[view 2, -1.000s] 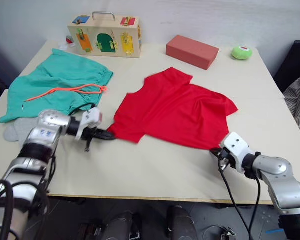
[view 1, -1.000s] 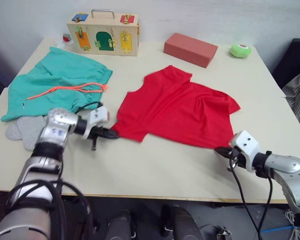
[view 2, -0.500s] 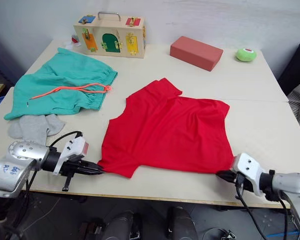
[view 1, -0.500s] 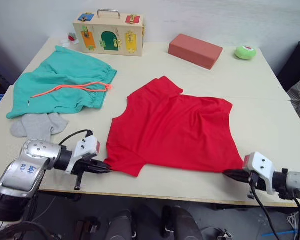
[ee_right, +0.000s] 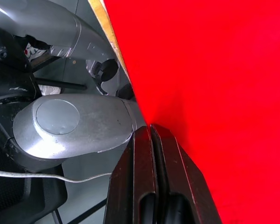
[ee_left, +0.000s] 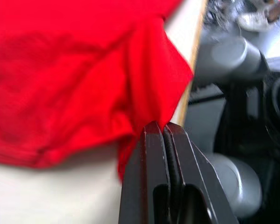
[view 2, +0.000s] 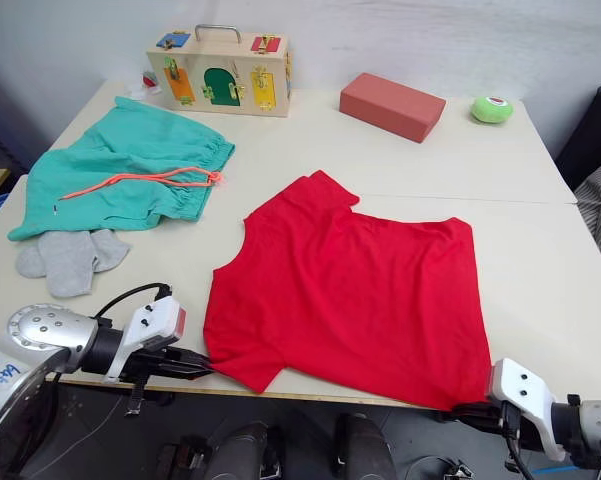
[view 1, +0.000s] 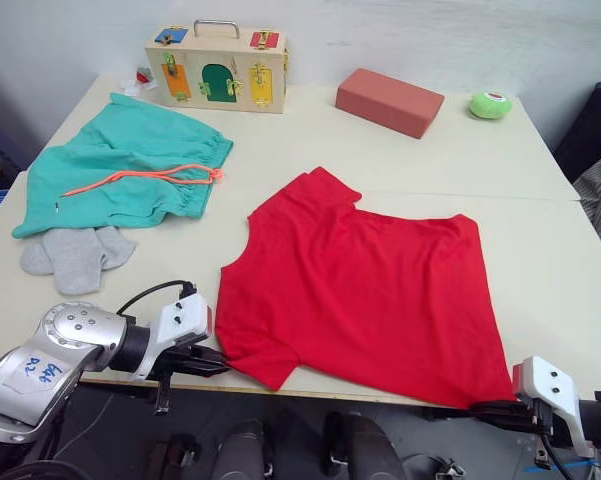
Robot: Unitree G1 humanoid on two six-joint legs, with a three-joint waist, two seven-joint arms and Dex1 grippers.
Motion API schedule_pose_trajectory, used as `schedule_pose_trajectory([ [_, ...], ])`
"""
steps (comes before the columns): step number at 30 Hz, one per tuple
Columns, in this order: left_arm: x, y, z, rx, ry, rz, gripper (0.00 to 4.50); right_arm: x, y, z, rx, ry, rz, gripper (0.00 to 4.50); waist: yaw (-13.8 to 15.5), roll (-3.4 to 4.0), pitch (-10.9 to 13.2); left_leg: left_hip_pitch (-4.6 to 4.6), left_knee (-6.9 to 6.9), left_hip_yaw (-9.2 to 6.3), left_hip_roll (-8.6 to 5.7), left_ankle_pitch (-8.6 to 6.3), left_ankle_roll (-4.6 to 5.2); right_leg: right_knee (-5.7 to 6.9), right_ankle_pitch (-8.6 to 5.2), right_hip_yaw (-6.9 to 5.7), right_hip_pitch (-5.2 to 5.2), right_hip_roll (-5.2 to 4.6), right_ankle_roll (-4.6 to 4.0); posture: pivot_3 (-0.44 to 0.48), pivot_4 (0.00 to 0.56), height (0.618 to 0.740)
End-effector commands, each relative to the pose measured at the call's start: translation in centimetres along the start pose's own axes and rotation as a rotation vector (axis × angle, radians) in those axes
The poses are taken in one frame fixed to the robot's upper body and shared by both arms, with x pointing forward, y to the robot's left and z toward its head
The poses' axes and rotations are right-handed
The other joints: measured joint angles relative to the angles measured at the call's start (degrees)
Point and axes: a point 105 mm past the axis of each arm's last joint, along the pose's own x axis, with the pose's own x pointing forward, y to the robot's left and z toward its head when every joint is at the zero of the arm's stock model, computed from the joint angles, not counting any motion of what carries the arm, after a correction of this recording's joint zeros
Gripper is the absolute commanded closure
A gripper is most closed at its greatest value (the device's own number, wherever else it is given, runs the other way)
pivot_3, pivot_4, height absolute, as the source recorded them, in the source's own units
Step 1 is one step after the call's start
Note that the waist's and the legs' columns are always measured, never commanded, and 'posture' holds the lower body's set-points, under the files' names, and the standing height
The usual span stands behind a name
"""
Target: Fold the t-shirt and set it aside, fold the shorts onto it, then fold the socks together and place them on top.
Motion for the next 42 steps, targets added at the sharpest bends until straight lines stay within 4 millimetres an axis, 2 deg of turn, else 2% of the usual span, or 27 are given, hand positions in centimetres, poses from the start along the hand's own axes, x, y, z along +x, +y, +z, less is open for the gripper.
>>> schedule_pose_trajectory([
  [1, -1.8, 0.2, -0.4, 0.013, 0.029, 0.002, 4.5, -1.1, 0.1, -0.9, 0.019, 0.02, -0.004, 4.48, 0.1, 0.04, 0.0, 0.0, -0.01, 0.0, 0.0, -0.01, -0.01, 0.0, -0.01, 0.0, -0.02, 0.0, -0.02, 0.0, 0.15, 0.74],
  [4, -2.5, -0.2, -0.1, 0.018, 0.018, -0.051, 4.5, -1.7, 0.4, -1.4, 0.053, 0.025, 0.006, 4.48, 0.3, 0.06, 0.0, -0.03, -0.04, 0.01, 0.01, -0.06, 0.01, -0.02, -0.04, -0.01, -0.06, 0.0, -0.08, 0.0, 0.15, 0.74],
  [7, -2.9, 0.4, 0.8, 0.042, -0.02, -0.042, 4.5, -2.1, 0.6, -1.1, 0.092, 0.005, 0.02, 4.48, 0.5, 0.09, 0.0, -0.03, -0.03, 0.01, 0.02, -0.08, 0.03, -0.04, -0.04, -0.02, -0.05, 0.0, -0.08, 0.0, 0.15, 0.74],
  [12, -3.6, 1.4, 1.7, 0.067, -0.032, -0.067, 4.5, -3.2, 1.1, 0.0, 0.192, 0.003, 0.081, 4.48, 0.5, 0.13, 0.1, -0.03, -0.03, 0.02, 0.03, -0.08, 0.04, -0.03, -0.04, -0.02, -0.05, 0.04, -0.08, 0.0, 0.15, 0.74],
  [17, -3.3, 3.1, 2.6, 0.101, -0.041, -0.077, 4.5, -3.6, 0.8, 1.7, 0.254, -0.039, 0.108, 4.48, 0.6, 0.13, 0.1, -0.04, -0.02, 0.04, 0.08, -0.09, 0.04, -0.03, -0.04, 0.01, -0.05, 0.18, -0.07, 0.0, 0.15, 0.74],
  [23, -2.0, 5.4, 3.9, 0.112, -0.038, -0.14, 4.5, -3.5, -0.6, 2.5, 0.301, -0.062, 0.09, 4.48, 0.6, 0.12, 0.0, -0.08, 0.11, 0.11, 0.08, -0.08, 0.05, 0.0, -0.02, 0.07, -0.07, 0.53, -0.03, 0.0, 0.15, 0.74],
  [29, -1.8, 6.7, 4.7, 0.082, -0.044, -0.171, 4.5, -3.8, -2.0, 2.9, 0.334, -0.112, 0.008, 4.48, 0.5, 0.12, 0.1, -0.1, 0.14, 0.21, 0.09, -0.06, 0.06, 0.05, -0.02, 0.16, -0.13, 0.63, -0.02, 0.0, 0.15, 0.74],
  [35, -2.6, 6.9, 5.6, 0.023, -0.099, -0.192, 4.5, -4.7, -2.3, 3.5, 0.299, -0.145, -0.071, 4.48, 0.5, 0.12, 0.1, -0.09, 0.18, 0.28, 0.09, -0.03, 0.08, 0.17, -0.02, 0.24, -0.18, 0.65, -0.02, 0.0, 0.15, 0.74],
  [39, -3.3, 6.8, 5.5, -0.017, -0.154, -0.156, 4.5, -5.0, -3.3, 4.5, 0.201, -0.217, -0.217, 4.48, 0.3, 0.12, 0.1, -0.07, 0.19, 0.3, 0.1, -0.03, 0.06, 0.23, -0.02, 0.3, -0.2, 0.61, -0.02, 0.0, 0.15, 0.74],
  [40, -3.4, 6.6, 5.4, -0.031, -0.168, -0.151, 4.5, -5.1, -3.2, 4.8, 0.167, -0.231, -0.24, 4.48, 0.3, 0.12, 0.0, -0.05, 0.19, 0.32, 0.11, -0.02, 0.05, 0.27, -0.02, 0.35, -0.22, 0.57, -0.01, 0.0, 0.15, 0.74],
  [42, -3.2, 6.7, 5.5, -0.098, -0.252, -0.113, 4.5, -4.6, -1.7, 5.7, 0.148, -0.254, -0.193, 4.48, 0.4, 0.12, 0.0, -0.05, 0.19, 0.33, 0.11, -0.01, 0.03, 0.3, -0.04, 0.39, -0.24, 0.57, 0.0, 0.0, 0.15, 0.74],
])
